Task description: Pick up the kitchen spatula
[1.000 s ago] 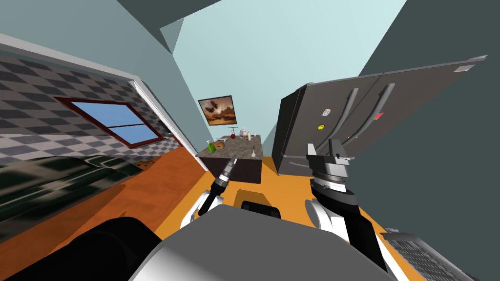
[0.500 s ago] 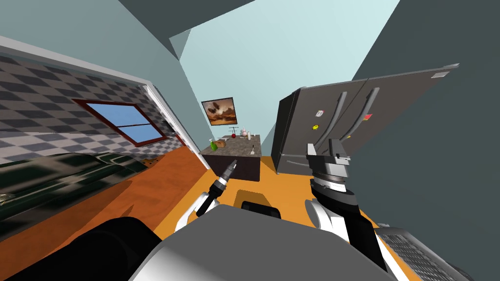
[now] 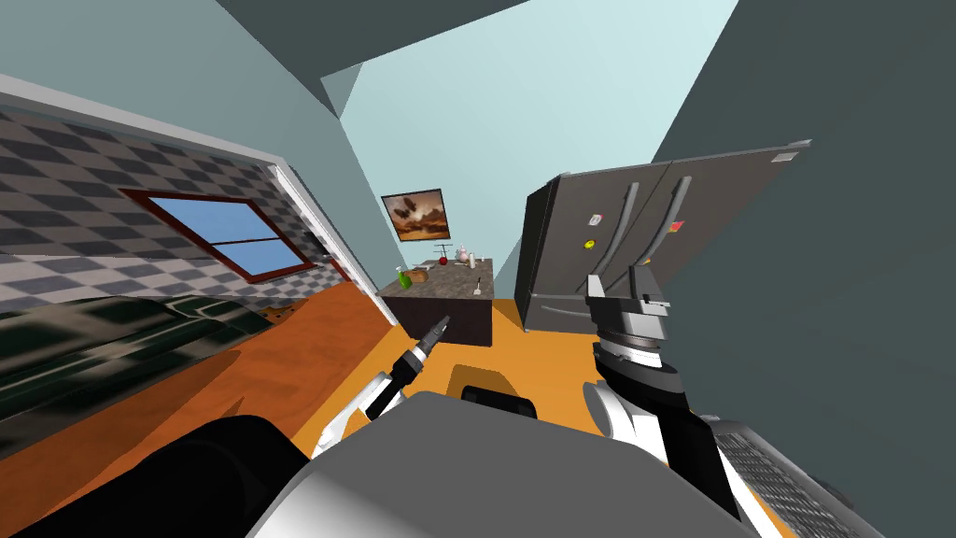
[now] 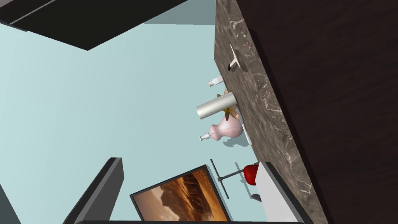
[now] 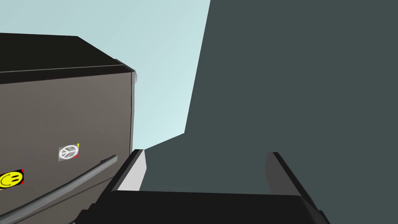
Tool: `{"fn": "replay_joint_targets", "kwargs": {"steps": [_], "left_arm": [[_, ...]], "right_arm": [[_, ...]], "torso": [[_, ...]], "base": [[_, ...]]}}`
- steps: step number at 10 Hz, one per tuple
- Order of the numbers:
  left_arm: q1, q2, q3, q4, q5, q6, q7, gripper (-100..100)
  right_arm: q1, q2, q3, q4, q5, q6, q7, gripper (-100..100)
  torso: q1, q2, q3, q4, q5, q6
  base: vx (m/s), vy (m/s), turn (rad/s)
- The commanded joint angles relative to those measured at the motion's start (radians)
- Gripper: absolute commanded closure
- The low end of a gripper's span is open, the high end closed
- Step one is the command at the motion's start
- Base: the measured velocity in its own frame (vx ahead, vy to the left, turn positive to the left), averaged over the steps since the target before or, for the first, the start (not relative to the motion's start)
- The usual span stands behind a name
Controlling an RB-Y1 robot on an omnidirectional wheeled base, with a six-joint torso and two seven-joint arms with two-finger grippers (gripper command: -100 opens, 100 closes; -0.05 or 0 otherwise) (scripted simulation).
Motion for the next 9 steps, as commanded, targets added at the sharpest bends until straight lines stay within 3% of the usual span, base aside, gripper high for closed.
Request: {"fn": "replay_joint_targets", "kwargs": {"steps": [1,3,5,6,7,8,9], "left_arm": [[0.004,0.015,-0.003,0.034,-0.012,-0.004,0.011,-100],[0.03,0.089,0.0,0.103,-0.047,-0.009,0.064,-100],[0.03,0.11,0.0,0.123,-0.047,-0.009,0.064,-100],[0.046,0.152,0.002,0.158,-0.065,-0.014,0.09,-100],[0.046,0.159,0.002,0.17,-0.065,-0.014,0.09,-100],[0.062,0.197,0.004,0.216,-0.081,-0.022,0.115,-100],[0.062,0.21,0.004,0.218,-0.081,-0.022,0.115,-100]], "right_arm": [[0.0,0.0,0.0,0.0,0.0,0.0,0.0,0],[0.0,0.0,0.0,0.0,0.0,0.0,0.0,0],[0.0,0.0,0.0,0.0,0.0,0.0,0.0,0],[0.0,0.0,0.0,0.0,0.0,0.0,0.0,0],[0.0,0.0,0.0,0.0,0.0,0.0,0.0,0],[0.0,0.0,0.0,0.0,0.0,0.0,0.0,0],[0.0,0.0,0.0,0.0,0.0,0.0,0.0,0]], "torso": [[0.0,0.0,0.0,0.0,0.0,0.0],[0.0,0.0,0.0,0.0,0.0,0.0],[-0.006,0.0,0.0,0.0,-0.002,0.0],[0.0,-0.001,0.0,0.0,0.0,0.0],[0.0,0.0,0.0,0.0,0.0,0.0],[0.002,0.0,0.0,0.0,0.0,0.0],[-0.002,0.0,0.0,0.0,0.0,0.0]], "base": [[-0.006,-0.074,-0.05],[-0.011,-0.159,-0.073],[0.0,-0.12,0.013],[-0.01,-0.099,-0.057],[-0.005,-0.064,-0.061],[-0.008,-0.137,-0.104],[-0.002,-0.159,0.02]]}}
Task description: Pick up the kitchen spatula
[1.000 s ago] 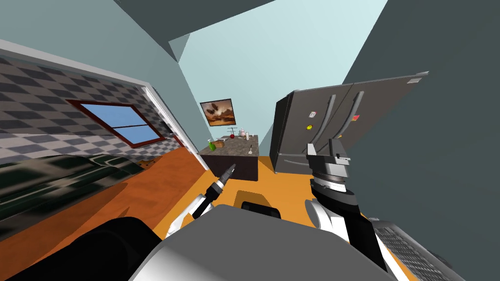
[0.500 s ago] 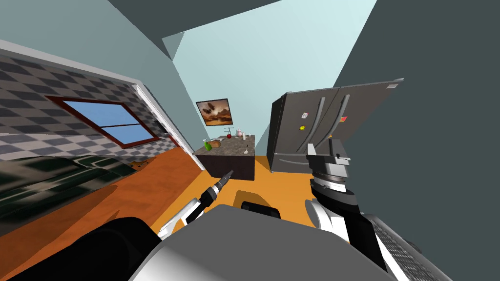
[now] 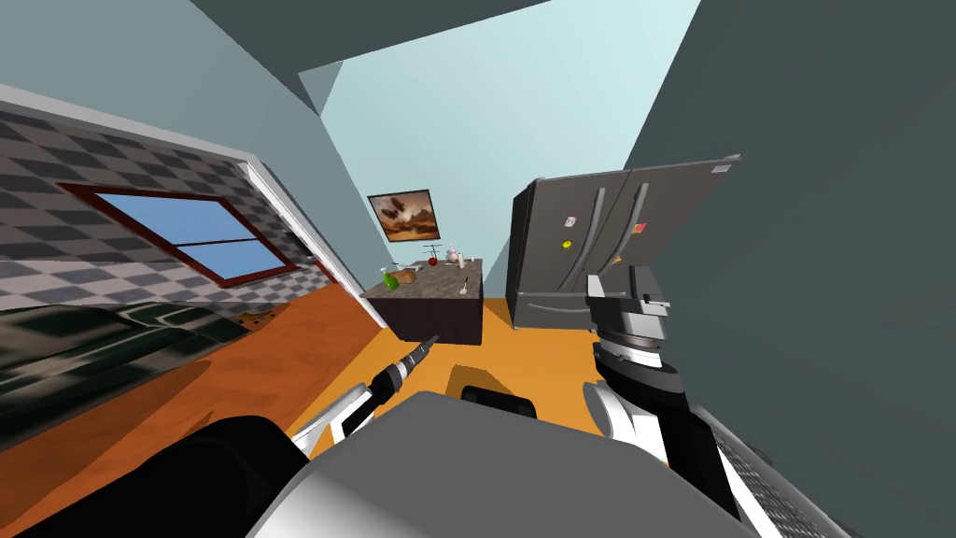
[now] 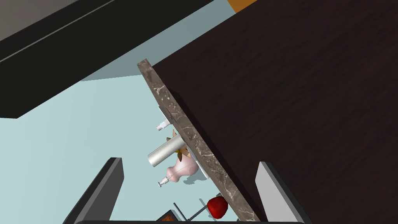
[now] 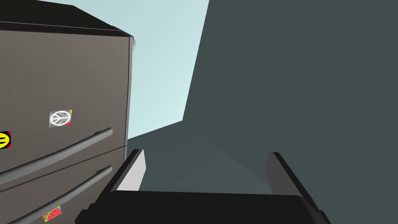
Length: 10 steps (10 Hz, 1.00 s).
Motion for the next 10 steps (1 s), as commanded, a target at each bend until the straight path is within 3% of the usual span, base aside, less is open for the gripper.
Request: {"fn": "replay_joint_targets", "kwargs": {"steps": [1,2,3,5,6,7,10], "left_arm": [[0.028,0.05,0.007,0.05,-0.018,-0.015,0.028,-100],[0.028,0.064,0.007,0.052,-0.018,-0.015,0.028,-100],[0.046,0.105,0.011,0.091,-0.033,-0.026,0.053,-100],[0.046,0.116,0.011,0.102,-0.033,-0.026,0.053,-100],[0.064,0.16,0.015,0.134,-0.048,-0.038,0.076,-100],[0.064,0.168,0.015,0.152,-0.048,-0.038,0.076,-100],[0.103,0.263,0.023,0.228,-0.076,-0.065,0.119,-100]], "right_arm": [[0.0,0.0,0.0,0.0,0.0,0.0,0.0,0],[0.0,0.0,0.0,0.0,0.0,0.0,0.0,0],[0.0,0.0,0.0,0.0,0.0,0.0,0.0,0],[0.0,0.0,0.0,0.0,0.0,0.0,0.0,0],[0.0,0.0,0.0,0.0,0.0,0.0,0.0,0],[0.0,0.0,0.0,0.0,0.0,0.0,0.0,0],[0.0,0.0,0.0,0.0,0.0,0.0,0.0,0]], "torso": [[0.0,0.0,0.0,0.0,0.0,0.0],[-0.002,-0.001,-0.001,0.0,0.0,0.0],[-0.002,0.0,0.0,0.0,-0.001,0.0],[0.0,-0.003,-0.002,-0.001,0.0,0.0],[0.005,-0.002,-0.001,0.0,0.001,0.0],[0.004,-0.004,-0.002,-0.001,0.001,0.001],[0.0,-0.006,-0.004,-0.001,0.0,0.0]], "base": [[0.025,-0.19,-0.023],[-0.004,-0.174,0.009],[0.049,-0.175,-0.149],[0.028,-0.093,-0.007],[0.068,-0.1,-0.152],[0.073,-0.108,-0.067],[0.098,-0.148,-0.119]]}}
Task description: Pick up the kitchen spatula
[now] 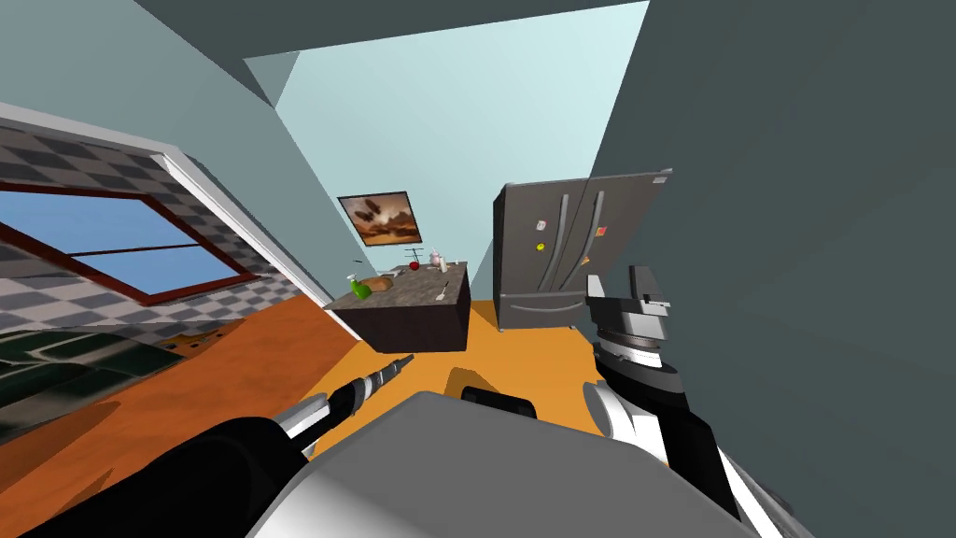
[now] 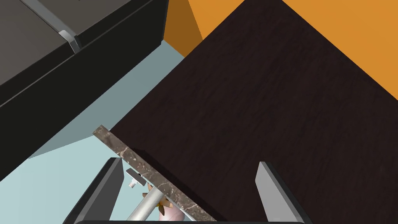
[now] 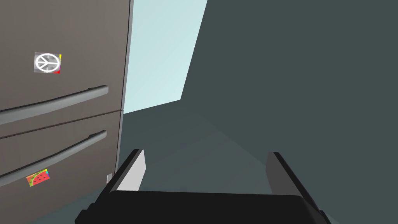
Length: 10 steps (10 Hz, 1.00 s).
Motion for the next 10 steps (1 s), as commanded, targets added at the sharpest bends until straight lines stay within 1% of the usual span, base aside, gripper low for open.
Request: {"fn": "replay_joint_targets", "kwargs": {"steps": [1,2,3,4,5,6,7,8,9,10], "left_arm": [[0.017,0.023,0.005,0.04,-0.009,-0.013,0.004,-100],[0.037,0.067,0.01,0.075,-0.022,-0.028,0.024,-100],[0.037,0.075,0.01,0.088,-0.022,-0.028,0.024,-100],[0.056,0.114,0.014,0.135,-0.035,-0.043,0.043,-100],[0.076,0.15,0.017,0.16,-0.047,-0.058,0.061,-100],[0.076,0.176,0.017,0.179,-0.047,-0.058,0.061,-100],[0.095,0.206,0.02,0.202,-0.059,-0.073,0.078,-100],[0.095,0.223,0.02,0.221,-0.059,-0.073,0.078,-100],[0.113,0.261,0.022,0.258,-0.07,-0.087,0.093,-100],[0.113,0.267,0.022,0.261,-0.07,-0.087,0.093,-100]], "right_arm": [[0.0,0.0,0.0,0.0,0.0,0.0,0.0,0],[0.0,0.0,0.0,0.0,0.0,0.0,0.0,0],[0.0,0.0,0.0,0.0,0.0,0.0,0.0,0],[0.0,0.0,0.0,0.0,0.0,0.0,0.0,0],[0.0,0.0,0.0,0.0,0.0,0.0,0.0,0],[0.0,0.0,0.0,0.0,0.0,0.0,0.0,0],[0.0,0.0,0.0,0.0,0.0,0.0,0.0,0],[0.0,0.0,0.0,0.0,0.0,0.0,0.0,0],[0.0,0.0,0.0,0.0,0.0,0.0,0.0,0],[0.0,0.0,0.0,0.0,0.0,0.0,0.0,0]], "torso": [[0.0,0.0,0.0,0.0,0.0,0.0],[0.001,0.001,0.0,0.0,0.0,-0.001],[0.001,-0.001,-0.001,0.0,0.0,0.0],[0.001,0.0,0.0,0.0,0.0,-0.001],[0.0,-0.002,-0.001,0.0,0.0,0.0],[-0.003,-0.006,-0.003,-0.001,-0.001,0.0],[-0.001,-0.005,-0.003,-0.001,0.0,-0.001],[0.002,-0.006,-0.004,-0.001,0.0,0.0],[0.003,-0.003,-0.002,-0.001,0.001,-0.001],[0.004,-0.003,-0.002,-0.001,0.001,0.0]], "base": [[0.098,-0.112,-0.071],[0.134,-0.132,-0.126],[0.116,-0.116,-0.084],[0.14,-0.143,-0.163],[0.226,-0.193,-0.253],[0.189,-0.136,-0.085],[0.201,-0.097,-0.179],[0.14,-0.072,-0.095],[0.154,-0.067,-0.173],[0.13,-0.068,-0.074]]}}
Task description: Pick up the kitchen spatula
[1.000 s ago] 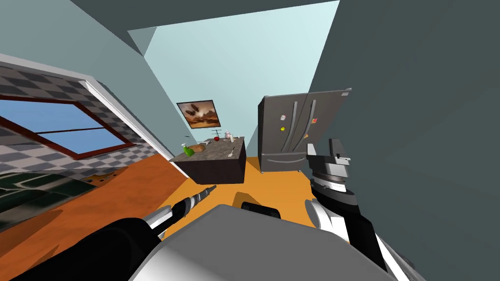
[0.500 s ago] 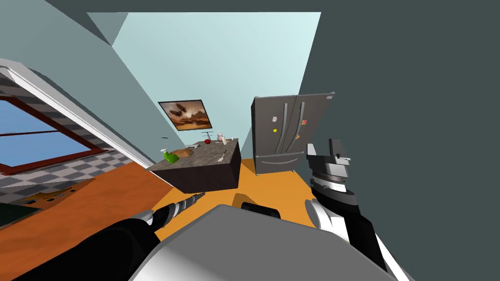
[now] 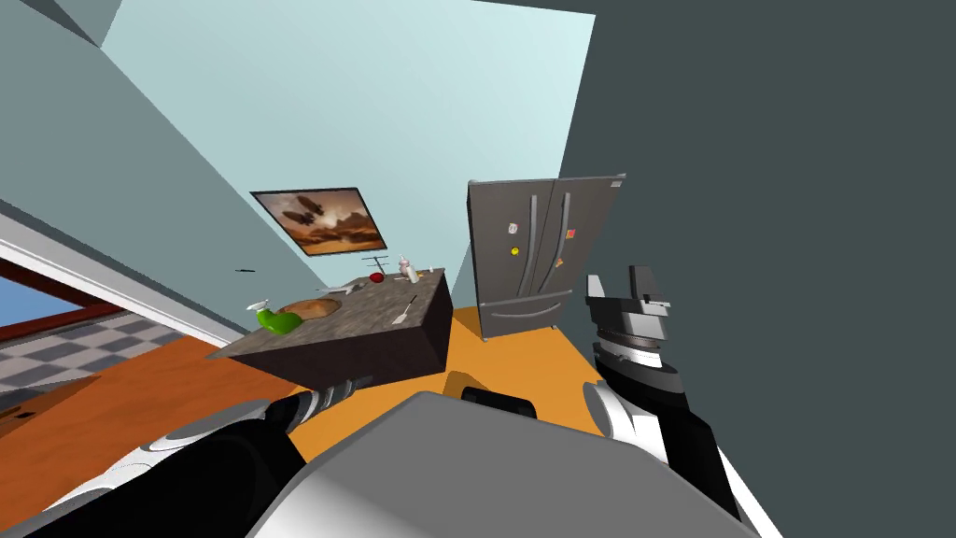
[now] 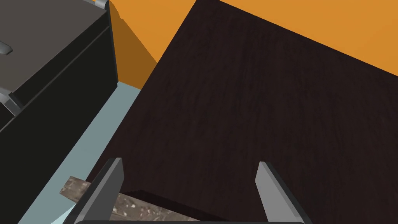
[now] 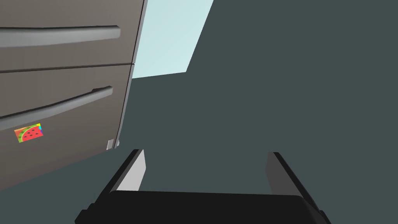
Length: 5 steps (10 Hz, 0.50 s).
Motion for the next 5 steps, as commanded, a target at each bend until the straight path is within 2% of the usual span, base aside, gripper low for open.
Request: {"fn": "replay_joint_targets", "kwargs": {"steps": [1,2,3,4,5], "left_arm": [[0.02,0.049,0.007,0.05,-0.01,-0.031,0.012,-100],[0.036,0.08,0.007,0.083,-0.021,-0.044,0.025,-100],[0.036,0.087,0.007,0.09,-0.021,-0.044,0.025,-100],[0.051,0.12,0.006,0.12,-0.03,-0.057,0.037,-100],[0.051,0.12,0.006,0.12,-0.03,-0.057,0.037,-100]], "right_arm": [[0.0,0.0,0.0,0.0,0.0,0.0,0.0,0],[0.0,0.0,0.0,0.0,0.0,0.0,0.0,0],[0.0,0.0,0.0,0.0,0.0,0.0,0.0,0],[0.0,0.0,0.0,0.0,0.0,0.0,0.0,0],[0.0,0.0,0.0,0.0,0.0,0.0,0.0,0]], "torso": [[0.0,0.0,0.0,0.0,0.0,0.0],[-0.001,-0.002,-0.001,0.0,0.0,0.001],[-0.001,-0.009,-0.005,-0.002,0.0,0.001],[0.0,-0.007,-0.004,-0.002,0.0,0.001],[0.002,-0.005,-0.003,-0.001,0.0,0.001]], "base": [[0.171,-0.086,-0.15],[0.313,-0.088,-0.224],[0.24,-0.05,-0.116],[0.198,-0.017,-0.144],[0.133,0.002,-0.086]]}}
